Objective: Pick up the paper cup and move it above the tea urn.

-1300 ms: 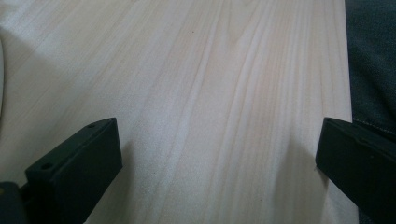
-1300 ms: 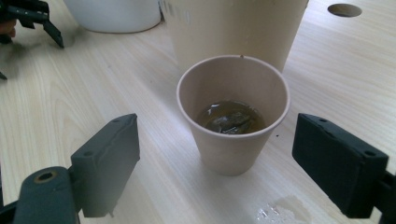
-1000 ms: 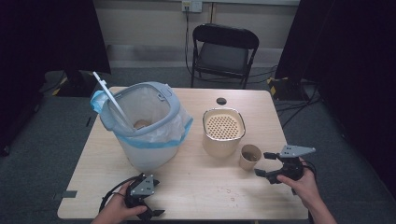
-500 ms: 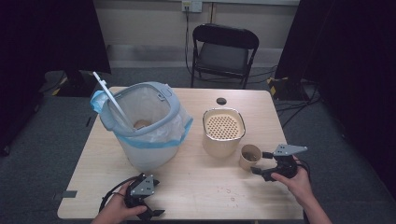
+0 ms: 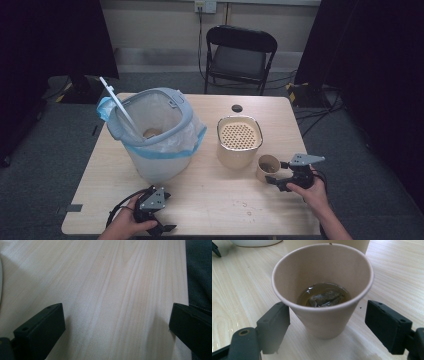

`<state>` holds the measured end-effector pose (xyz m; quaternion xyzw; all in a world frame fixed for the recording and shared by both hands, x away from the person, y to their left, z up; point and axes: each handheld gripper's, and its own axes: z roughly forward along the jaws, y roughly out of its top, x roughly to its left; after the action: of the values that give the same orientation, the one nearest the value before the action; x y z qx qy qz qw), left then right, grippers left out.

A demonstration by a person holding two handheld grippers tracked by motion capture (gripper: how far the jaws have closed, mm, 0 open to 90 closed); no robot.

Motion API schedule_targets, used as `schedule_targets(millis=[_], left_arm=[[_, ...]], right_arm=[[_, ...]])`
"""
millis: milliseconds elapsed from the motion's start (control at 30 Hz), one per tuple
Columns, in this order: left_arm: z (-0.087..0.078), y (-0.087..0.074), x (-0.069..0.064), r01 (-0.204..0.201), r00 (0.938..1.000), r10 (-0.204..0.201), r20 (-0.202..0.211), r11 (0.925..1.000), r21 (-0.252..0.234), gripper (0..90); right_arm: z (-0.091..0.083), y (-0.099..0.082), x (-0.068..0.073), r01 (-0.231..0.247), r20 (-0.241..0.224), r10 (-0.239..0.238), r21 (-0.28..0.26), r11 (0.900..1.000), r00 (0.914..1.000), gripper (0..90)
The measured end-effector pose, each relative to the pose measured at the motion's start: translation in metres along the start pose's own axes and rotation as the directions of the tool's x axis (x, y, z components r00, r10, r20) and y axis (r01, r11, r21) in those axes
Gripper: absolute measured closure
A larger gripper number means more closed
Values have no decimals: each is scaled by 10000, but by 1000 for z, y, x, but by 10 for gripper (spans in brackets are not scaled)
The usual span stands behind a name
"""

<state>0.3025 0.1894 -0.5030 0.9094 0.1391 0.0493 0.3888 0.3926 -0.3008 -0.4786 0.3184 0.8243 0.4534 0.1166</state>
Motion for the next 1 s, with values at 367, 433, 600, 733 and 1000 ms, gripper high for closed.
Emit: schedule_targets(millis=[367, 433, 600, 733, 1000], left_arm=[[0, 0, 0, 13, 10000, -13, -4, 10000, -21, 0], [0, 0, 0, 7, 10000, -7, -2, 10000, -17, 0], [0, 0, 0, 6, 10000, -6, -1, 10000, -17, 0], [0, 0, 0, 6, 10000, -6, -2, 10000, -18, 0], [0, 0, 0, 4, 10000, -4, -2, 10000, -19, 0]], right_arm=[[12, 5, 1, -85, -247, 80, -202, 9998, 9997, 212], [14, 6, 2, -94, -241, 87, -270, 9996, 9997, 215], [18, 10, 3, -63, -272, 53, -381, 9993, 9996, 222], [21, 14, 5, 94, -179, -102, -443, 9990, 9998, 219], [23, 16, 6, 178, -114, -183, -423, 9989, 9998, 219]])
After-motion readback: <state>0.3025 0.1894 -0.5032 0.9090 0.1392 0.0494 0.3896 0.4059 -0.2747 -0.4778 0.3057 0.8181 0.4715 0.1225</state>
